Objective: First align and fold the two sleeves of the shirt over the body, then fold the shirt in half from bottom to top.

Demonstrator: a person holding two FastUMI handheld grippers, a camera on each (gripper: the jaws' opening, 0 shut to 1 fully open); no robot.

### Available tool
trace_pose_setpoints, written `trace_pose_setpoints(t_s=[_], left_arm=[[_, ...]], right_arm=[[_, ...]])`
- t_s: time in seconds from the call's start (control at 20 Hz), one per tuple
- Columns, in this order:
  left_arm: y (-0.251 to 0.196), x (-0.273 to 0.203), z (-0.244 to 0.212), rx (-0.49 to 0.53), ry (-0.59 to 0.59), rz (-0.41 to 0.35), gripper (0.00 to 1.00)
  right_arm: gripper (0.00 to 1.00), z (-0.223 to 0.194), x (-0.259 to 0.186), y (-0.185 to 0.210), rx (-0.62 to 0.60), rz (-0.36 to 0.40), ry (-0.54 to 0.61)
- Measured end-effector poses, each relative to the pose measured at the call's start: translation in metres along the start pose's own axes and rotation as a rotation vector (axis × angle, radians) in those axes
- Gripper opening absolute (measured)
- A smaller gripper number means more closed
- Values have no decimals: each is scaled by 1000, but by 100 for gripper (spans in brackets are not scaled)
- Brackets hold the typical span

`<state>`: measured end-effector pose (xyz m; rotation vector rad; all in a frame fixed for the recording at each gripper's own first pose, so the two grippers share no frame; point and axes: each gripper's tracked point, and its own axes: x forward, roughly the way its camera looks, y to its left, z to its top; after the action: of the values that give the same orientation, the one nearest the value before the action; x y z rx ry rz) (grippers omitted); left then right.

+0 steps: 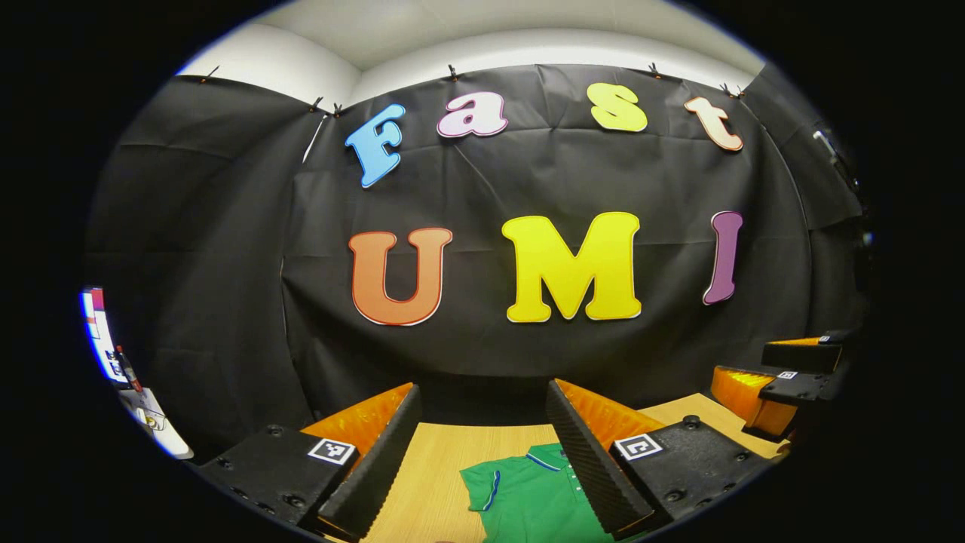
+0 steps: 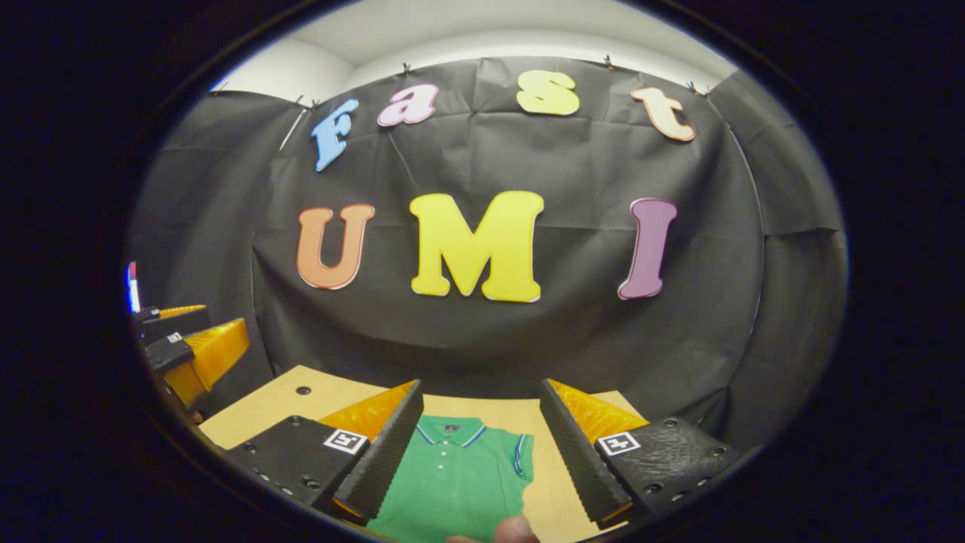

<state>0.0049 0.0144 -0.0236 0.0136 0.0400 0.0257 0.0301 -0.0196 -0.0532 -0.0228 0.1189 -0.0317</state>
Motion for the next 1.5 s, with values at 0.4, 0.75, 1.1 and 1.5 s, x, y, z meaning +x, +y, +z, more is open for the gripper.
trace_pose_setpoints(t_s=[0.4, 0.75, 1.1, 1.5], left_arm=[[0, 16, 1, 24, -14, 11, 100], [-3, 23, 0, 23, 11, 41, 100], [-1, 29, -13, 35, 60, 73, 100], [-4, 39, -15, 87, 69, 82, 100]], right_arm=[[95, -119, 77, -31, 0, -15, 282], [96, -222, 155, -66, 22, -31, 553], [94, -284, 212, -74, 12, -16, 697], [59, -310, 234, -76, 65, -14, 800]])
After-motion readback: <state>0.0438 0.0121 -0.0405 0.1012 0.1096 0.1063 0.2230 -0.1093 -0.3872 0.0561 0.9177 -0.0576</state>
